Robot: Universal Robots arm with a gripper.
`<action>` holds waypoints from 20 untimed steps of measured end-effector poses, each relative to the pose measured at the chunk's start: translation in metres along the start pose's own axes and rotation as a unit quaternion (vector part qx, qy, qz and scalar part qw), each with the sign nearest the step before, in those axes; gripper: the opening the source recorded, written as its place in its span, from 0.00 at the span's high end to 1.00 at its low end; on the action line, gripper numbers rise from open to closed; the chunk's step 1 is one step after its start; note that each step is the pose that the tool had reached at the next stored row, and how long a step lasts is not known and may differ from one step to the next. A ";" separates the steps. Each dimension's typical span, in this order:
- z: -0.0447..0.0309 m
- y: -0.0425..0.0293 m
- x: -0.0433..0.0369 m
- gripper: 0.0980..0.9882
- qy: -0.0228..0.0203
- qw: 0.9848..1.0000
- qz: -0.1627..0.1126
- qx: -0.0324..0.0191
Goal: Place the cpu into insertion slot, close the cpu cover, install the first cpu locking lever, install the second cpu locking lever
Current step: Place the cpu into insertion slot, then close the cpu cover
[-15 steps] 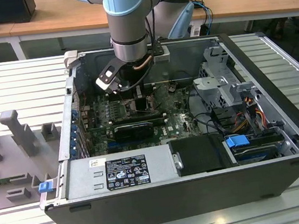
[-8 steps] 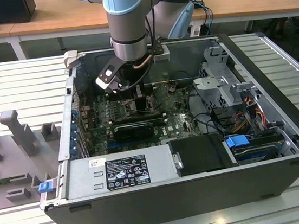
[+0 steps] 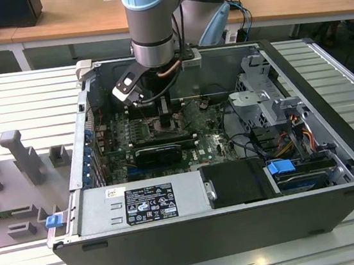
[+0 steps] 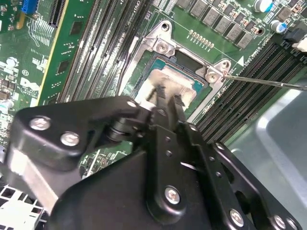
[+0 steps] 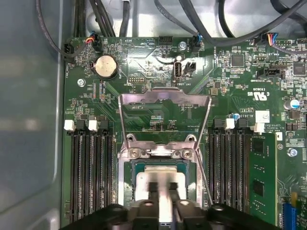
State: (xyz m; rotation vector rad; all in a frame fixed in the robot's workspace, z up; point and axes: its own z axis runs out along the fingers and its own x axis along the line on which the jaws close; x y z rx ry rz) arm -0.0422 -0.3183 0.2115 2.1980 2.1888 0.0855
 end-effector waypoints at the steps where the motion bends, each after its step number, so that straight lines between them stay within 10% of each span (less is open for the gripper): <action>1: -0.0006 0.0000 0.0000 0.92 0.000 1.000 0.000 0.000; 20: -0.0083 0.0029 -0.0005 0.99 0.000 1.000 0.000 0.000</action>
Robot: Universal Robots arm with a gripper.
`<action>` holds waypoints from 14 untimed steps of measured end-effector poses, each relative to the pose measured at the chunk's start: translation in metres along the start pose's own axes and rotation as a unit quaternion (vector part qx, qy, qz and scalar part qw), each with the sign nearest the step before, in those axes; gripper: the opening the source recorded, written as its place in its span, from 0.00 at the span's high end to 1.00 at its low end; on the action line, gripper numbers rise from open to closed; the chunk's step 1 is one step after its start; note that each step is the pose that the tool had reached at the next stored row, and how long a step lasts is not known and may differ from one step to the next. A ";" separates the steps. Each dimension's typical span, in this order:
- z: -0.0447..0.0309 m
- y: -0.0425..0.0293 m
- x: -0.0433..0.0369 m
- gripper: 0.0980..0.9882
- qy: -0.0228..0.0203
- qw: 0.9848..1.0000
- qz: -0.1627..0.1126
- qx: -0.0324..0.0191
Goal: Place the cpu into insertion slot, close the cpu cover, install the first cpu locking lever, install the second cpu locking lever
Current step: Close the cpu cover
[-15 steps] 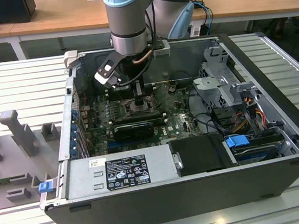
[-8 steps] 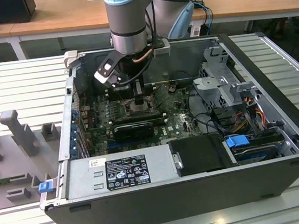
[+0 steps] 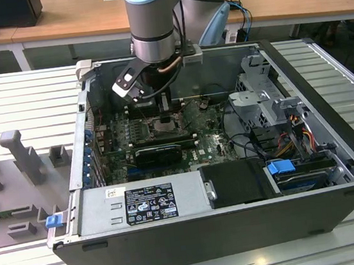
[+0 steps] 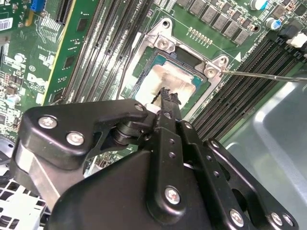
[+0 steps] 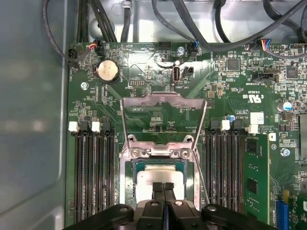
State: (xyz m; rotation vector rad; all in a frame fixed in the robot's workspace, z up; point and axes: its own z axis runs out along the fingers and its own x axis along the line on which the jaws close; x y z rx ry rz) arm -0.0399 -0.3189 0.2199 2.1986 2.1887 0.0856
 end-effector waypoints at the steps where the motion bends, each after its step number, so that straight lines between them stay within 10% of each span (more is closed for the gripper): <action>1: 0.0001 0.0003 0.0000 0.99 0.000 1.000 0.000 0.000; 14: -0.0038 0.0016 0.0000 0.99 0.002 1.000 0.000 0.001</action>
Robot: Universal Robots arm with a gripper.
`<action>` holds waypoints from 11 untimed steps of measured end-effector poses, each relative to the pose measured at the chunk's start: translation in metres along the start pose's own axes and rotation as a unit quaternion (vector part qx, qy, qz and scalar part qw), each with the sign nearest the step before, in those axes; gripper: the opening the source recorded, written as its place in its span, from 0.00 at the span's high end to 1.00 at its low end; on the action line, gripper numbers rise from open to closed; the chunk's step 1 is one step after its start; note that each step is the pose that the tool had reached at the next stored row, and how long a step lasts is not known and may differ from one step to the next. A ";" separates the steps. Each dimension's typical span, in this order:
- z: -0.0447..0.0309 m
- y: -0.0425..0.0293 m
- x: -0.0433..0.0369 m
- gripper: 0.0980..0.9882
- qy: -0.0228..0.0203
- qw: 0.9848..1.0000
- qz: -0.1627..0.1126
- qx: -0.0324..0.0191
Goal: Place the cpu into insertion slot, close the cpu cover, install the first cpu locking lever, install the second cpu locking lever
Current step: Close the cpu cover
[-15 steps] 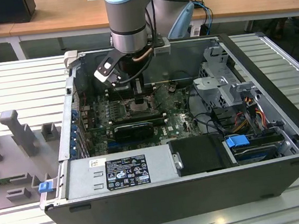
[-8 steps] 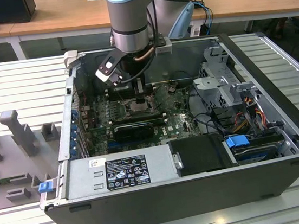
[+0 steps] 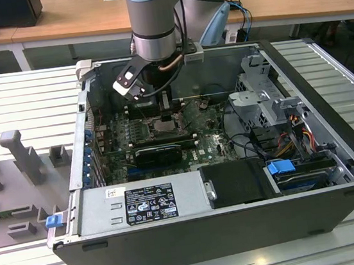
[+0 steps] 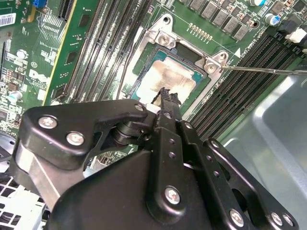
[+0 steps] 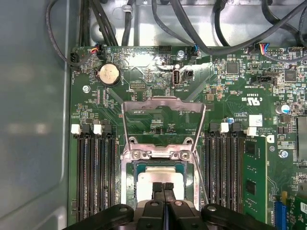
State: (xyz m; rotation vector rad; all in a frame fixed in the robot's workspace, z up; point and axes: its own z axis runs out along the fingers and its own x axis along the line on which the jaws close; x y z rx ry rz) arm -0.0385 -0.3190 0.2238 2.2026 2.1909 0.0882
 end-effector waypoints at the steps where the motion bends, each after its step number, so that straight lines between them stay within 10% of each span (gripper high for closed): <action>1: -0.0002 0.0000 0.0000 0.99 0.000 1.000 0.000 0.000; 11: -0.0031 0.0037 0.0001 0.99 0.001 1.000 0.000 0.000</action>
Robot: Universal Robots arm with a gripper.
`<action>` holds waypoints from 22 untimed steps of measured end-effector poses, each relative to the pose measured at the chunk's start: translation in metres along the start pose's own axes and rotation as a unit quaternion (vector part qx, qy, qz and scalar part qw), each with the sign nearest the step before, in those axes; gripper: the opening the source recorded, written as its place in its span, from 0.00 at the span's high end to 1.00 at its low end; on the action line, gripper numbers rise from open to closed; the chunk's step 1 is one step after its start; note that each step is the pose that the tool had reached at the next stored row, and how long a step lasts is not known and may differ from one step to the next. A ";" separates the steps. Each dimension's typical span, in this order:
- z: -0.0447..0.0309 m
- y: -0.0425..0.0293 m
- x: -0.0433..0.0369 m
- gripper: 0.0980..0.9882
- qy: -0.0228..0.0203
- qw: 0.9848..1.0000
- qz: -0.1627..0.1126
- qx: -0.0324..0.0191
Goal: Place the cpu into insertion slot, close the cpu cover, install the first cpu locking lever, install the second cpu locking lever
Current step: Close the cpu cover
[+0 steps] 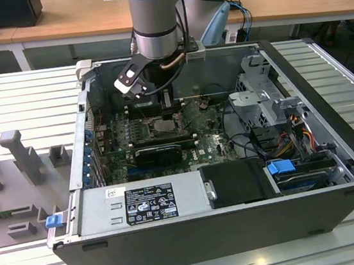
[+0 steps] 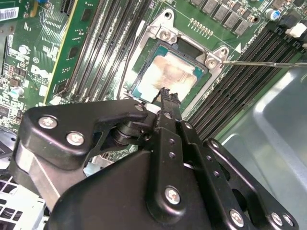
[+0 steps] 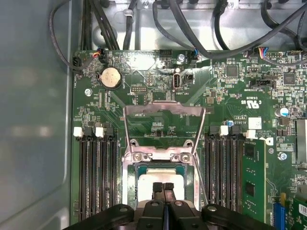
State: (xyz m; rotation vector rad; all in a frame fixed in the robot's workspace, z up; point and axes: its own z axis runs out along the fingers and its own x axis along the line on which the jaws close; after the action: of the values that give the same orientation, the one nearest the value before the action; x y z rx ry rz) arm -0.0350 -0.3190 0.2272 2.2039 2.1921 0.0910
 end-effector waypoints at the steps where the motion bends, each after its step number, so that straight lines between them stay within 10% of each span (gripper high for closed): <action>1: -0.0001 0.0001 0.0000 0.99 0.000 1.000 0.000 0.000; 22: -0.0162 0.0011 0.0007 0.99 0.000 1.000 0.000 0.000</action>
State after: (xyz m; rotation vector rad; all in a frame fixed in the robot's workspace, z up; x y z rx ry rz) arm -0.0349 -0.3185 0.2434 2.2039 2.1921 0.0912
